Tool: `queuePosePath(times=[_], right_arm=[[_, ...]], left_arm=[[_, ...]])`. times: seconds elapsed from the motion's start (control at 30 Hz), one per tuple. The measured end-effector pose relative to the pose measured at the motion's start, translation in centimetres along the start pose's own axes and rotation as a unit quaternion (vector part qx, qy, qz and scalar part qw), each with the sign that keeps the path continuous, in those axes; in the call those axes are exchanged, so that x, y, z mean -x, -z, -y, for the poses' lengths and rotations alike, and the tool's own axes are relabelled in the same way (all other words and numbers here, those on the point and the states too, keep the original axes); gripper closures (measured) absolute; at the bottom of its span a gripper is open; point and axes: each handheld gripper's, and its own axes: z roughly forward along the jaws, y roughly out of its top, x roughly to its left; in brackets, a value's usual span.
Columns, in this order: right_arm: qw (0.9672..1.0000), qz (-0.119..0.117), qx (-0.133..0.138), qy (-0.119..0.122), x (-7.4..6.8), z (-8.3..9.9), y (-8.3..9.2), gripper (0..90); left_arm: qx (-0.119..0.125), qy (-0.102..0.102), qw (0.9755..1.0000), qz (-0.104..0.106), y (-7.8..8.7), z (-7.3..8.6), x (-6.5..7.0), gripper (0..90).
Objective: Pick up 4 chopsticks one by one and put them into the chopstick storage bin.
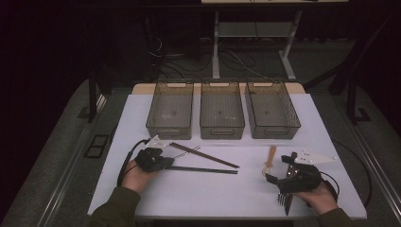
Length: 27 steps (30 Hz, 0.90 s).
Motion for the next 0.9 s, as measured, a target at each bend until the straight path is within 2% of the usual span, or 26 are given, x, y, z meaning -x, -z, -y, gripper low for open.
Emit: queuePosePath(times=[0.37, 0.9], right_arm=[[1.0000, 0.000, -0.001, 0.000, -0.02, 0.01, 0.03, 2.5], [1.0000, 0.001, -0.001, 0.001, -0.02, 0.02, 0.04, 2.5]], left_arm=[[-0.011, -0.006, 0.9999, 0.010, 0.29, 0.22, 0.38, 90.0], [-0.015, -0.005, 0.9996, 0.023, 0.59, 0.56, 0.99, 90.0]])
